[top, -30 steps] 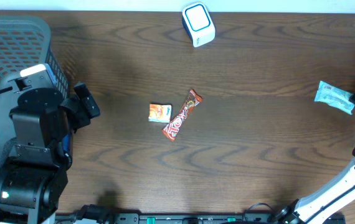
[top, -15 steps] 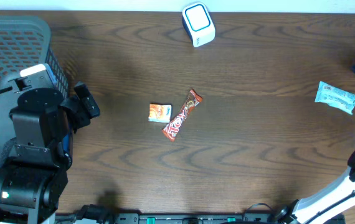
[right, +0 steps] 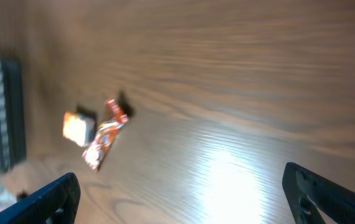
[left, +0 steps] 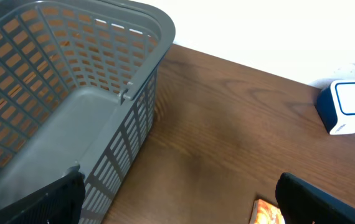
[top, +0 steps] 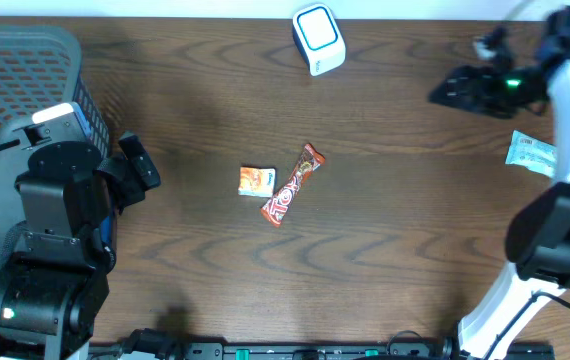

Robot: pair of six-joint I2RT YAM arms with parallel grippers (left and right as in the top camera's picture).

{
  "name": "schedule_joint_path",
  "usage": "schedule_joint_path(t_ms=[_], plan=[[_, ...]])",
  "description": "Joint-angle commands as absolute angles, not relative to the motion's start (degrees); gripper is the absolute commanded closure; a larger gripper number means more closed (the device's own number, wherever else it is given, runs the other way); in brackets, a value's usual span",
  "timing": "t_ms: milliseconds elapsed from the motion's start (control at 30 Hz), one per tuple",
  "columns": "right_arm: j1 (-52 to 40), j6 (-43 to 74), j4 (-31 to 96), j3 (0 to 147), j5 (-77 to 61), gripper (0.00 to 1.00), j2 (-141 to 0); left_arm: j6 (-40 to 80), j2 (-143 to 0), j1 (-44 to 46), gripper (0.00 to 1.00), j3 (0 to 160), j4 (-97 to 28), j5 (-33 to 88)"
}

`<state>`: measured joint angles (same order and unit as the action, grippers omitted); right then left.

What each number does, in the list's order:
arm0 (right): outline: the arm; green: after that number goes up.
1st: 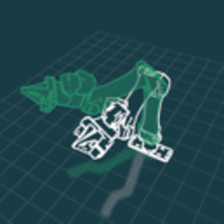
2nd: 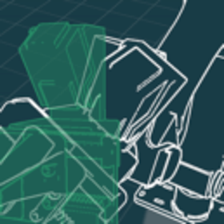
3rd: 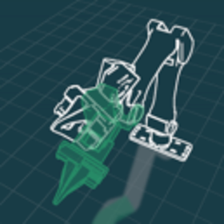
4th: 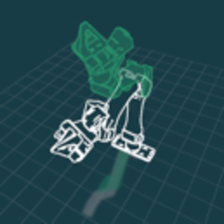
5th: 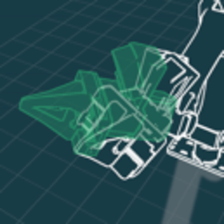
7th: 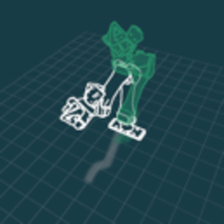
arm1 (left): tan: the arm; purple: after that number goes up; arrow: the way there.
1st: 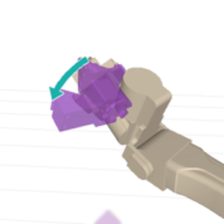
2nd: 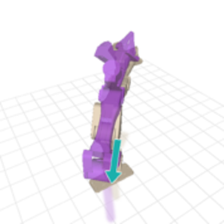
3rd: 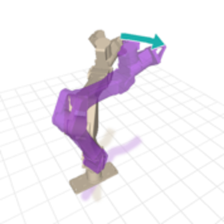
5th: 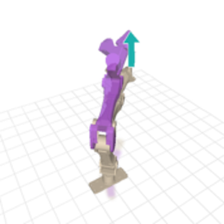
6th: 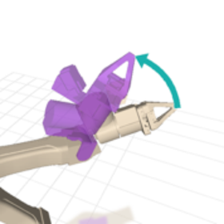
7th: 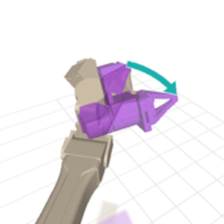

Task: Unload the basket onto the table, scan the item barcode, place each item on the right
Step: 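Move the right gripper toward the red chocolate bar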

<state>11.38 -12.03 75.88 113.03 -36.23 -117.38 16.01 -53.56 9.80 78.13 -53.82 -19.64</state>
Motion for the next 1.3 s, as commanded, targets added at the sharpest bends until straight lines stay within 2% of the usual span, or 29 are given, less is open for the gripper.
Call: schedule_joint_path(t_ms=[0,200,433,600,767,900,1267], plan=[[5.41,-11.25,74.67,112.71,-36.12,0.01,-117.32,15.05,-53.47,9.54,0.02,78.5,-53.98,-20.21],[-3.75,-16.25,71.24,112.68,-28.53,0.01,-117.34,15.05,-53.47,9.54,0.02,78.5,-54.0,-20.21],[-8.54,-18.65,63.83,112.66,-26.06,0.01,-120.07,15.05,-53.47,9.54,0.02,78.5,-54.0,-20.21],[-8.88,-25.43,61.06,112.66,-34.52,0.01,-125.56,15.05,-53.47,9.54,0.02,78.5,-54.0,-20.21],[-9.1,-26.59,57.98,112.66,-36.75,0.01,-132.16,15.05,-53.47,9.54,0.02,78.5,-54.0,-20.21],[-9.63,-32.56,59.86,112.66,-46.68,0.01,-137.12,15.05,-53.47,9.54,0.02,78.5,-54.0,-20.21],[-11.79,-37.87,64.07,112.64,-47.2,0.01,-142.56,15.05,-53.47,9.54,0.02,78.5,-53.98,-20.21]])
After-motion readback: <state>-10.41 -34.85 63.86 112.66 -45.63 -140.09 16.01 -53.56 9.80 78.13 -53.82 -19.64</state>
